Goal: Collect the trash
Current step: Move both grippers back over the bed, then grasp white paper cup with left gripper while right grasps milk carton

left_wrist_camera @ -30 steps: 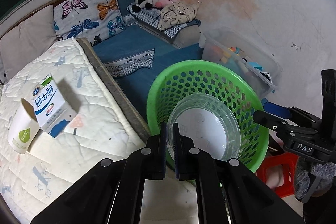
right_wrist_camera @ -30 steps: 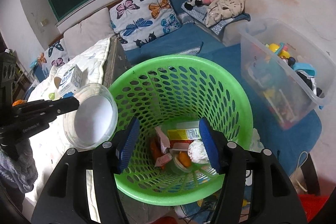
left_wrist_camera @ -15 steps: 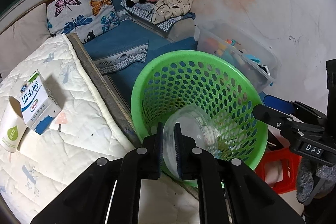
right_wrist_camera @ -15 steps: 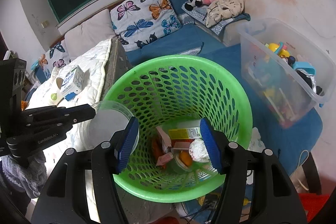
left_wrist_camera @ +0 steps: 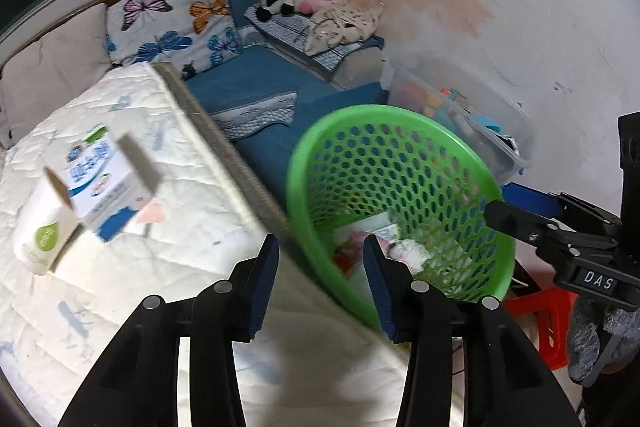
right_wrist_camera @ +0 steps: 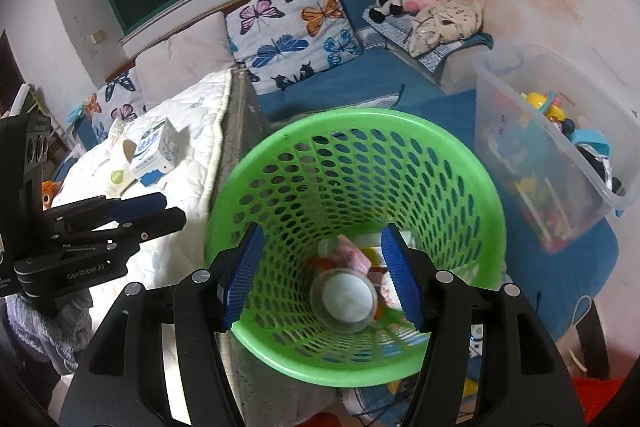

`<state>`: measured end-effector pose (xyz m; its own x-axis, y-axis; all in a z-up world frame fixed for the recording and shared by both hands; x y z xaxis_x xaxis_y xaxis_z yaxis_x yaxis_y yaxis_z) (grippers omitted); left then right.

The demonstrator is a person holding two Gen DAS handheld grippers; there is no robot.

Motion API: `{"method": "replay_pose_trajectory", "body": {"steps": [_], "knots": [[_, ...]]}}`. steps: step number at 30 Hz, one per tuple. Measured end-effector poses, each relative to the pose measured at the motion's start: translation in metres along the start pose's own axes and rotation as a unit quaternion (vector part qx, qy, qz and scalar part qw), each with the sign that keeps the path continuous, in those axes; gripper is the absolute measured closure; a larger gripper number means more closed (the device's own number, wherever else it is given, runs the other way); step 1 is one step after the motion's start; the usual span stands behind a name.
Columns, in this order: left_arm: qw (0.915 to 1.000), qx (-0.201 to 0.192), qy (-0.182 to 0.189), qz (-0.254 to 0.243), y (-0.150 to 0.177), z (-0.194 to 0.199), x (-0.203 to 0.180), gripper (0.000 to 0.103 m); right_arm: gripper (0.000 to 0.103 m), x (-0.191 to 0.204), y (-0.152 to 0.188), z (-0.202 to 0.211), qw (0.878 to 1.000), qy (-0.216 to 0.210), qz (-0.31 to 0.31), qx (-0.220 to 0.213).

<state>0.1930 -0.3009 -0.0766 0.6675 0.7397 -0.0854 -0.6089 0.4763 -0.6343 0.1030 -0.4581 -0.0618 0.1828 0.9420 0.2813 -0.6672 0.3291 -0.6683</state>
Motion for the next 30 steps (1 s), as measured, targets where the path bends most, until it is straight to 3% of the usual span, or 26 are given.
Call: {"method": "replay_pose_trajectory", "body": {"steps": [14, 17, 24, 27, 30], "knots": [[0.9919, -0.026, -0.113, 0.051, 0.01, 0.049, 0.132, 0.048, 0.037, 0.062, -0.011, -0.023, 0.999, -0.034, 0.039, 0.01], [0.9893, -0.027, -0.133, 0.053, 0.007, 0.054, 0.159, 0.042, 0.037, 0.079, -0.014, -0.029, 0.998, -0.041, 0.052, 0.013], [0.9891, -0.001, -0.144, 0.031, 0.007, 0.043, 0.202, 0.033, 0.037, 0.109, -0.018, -0.048, 0.996, -0.056, 0.068, 0.025], [0.9889, 0.008, -0.147, 0.017, 0.007, 0.036, 0.21, 0.032, 0.037, 0.121, -0.02, -0.057, 0.995, -0.059, 0.073, 0.031], [0.9905, 0.015, -0.136, 0.002, 0.004, 0.028, 0.215, 0.025, 0.037, 0.132, -0.023, -0.067, 0.994, -0.061, 0.081, 0.037]]}}
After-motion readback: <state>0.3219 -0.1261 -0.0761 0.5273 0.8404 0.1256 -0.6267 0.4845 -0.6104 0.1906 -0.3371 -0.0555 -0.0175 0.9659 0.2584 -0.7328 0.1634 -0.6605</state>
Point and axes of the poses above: each gripper's, at about its wrist camera, not at the fingertips, and z roughly against the way its jaws point, x to its left, y to its underside, the point moved 7 cm from there along -z, roughly the way its jaws point, and after that the axes turned 4 degrees about -z, right-handed, at the moved point
